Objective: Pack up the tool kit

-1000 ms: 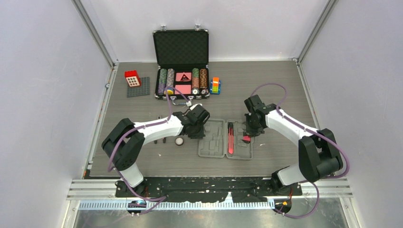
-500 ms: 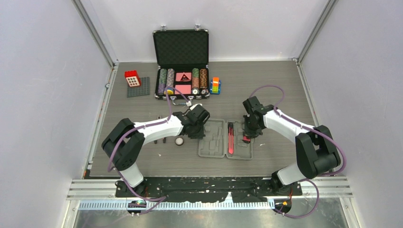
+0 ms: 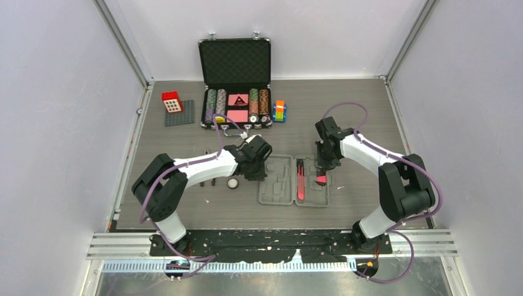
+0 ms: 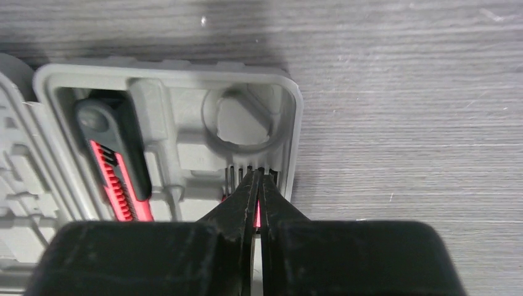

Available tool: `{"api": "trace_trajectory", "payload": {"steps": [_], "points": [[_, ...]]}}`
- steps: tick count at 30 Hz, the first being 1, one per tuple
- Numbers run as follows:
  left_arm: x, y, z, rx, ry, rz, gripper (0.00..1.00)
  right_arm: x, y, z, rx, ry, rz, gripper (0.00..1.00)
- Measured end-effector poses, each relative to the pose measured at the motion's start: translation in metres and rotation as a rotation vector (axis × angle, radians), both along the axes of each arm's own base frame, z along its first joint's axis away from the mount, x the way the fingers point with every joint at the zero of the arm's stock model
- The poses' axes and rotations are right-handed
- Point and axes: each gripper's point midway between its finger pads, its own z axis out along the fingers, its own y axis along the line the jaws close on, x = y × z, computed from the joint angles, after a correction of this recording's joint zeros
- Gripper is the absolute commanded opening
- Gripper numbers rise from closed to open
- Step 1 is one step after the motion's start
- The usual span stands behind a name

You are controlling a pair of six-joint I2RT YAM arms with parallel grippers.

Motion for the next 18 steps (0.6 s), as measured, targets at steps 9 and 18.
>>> {"api": "trace_trajectory", "payload": {"steps": [9,18], "points": [[-0.001,-0.006,0.009,-0.086,-0.009,0.059,0.36,0.028,0.009,0.050,0.045,-0.154,0.052,0.37],[-0.005,0.013,0.019,-0.133,-0.080,0.142,0.80,0.033,0.039,0.092,0.133,-0.305,0.163,0.67]]}}
